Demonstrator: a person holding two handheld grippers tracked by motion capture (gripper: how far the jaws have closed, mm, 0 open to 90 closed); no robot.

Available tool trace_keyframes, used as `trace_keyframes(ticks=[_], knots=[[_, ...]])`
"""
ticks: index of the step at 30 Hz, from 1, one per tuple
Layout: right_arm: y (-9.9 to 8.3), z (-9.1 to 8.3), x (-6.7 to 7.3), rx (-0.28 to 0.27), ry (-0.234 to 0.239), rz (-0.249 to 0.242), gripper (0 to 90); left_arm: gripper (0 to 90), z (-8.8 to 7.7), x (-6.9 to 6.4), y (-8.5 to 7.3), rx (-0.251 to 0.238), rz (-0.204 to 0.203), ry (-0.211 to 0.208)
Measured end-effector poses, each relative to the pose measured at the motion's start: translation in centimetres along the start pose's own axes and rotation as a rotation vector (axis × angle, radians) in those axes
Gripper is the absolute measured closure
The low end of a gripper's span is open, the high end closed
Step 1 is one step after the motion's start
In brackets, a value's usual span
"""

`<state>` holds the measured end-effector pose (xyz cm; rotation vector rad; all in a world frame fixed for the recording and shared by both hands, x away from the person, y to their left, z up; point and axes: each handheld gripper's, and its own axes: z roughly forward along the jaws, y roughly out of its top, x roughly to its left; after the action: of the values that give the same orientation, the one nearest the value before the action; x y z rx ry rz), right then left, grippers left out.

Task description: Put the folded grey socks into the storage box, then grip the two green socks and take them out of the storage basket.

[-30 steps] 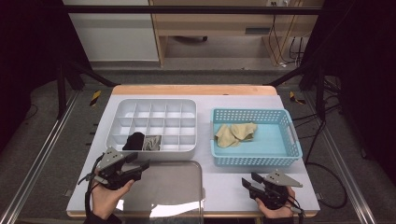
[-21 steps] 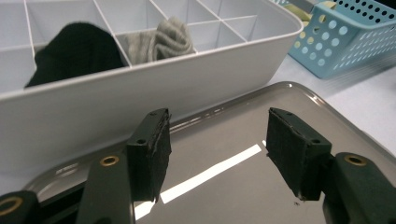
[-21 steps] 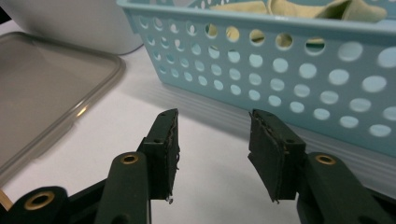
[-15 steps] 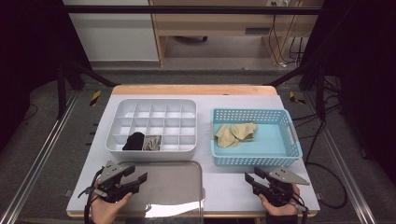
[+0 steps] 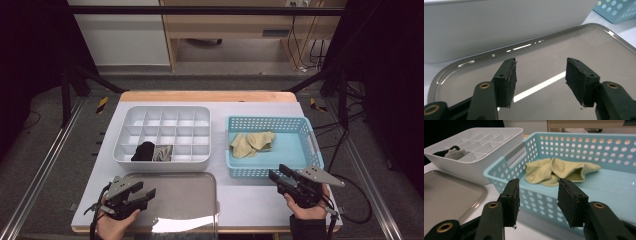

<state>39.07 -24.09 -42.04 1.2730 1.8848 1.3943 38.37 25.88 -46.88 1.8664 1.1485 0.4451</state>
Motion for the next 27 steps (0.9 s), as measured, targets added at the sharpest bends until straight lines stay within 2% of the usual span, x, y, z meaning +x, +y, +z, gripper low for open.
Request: trace_keyframes(ticks=[12, 27], knots=[[2.3, 1.8, -0.4, 0.005, -0.012, -0.016, 50.3, 42.7, 0.2, 0.4, -0.2, 0.009, -0.004, 0.009], [6.2, 5.1, -2.0, 0.046, -0.082, -0.018, 50.5, 42.5, 0.3, 0.6, -0.4, 0.012, -0.011, 0.020]])
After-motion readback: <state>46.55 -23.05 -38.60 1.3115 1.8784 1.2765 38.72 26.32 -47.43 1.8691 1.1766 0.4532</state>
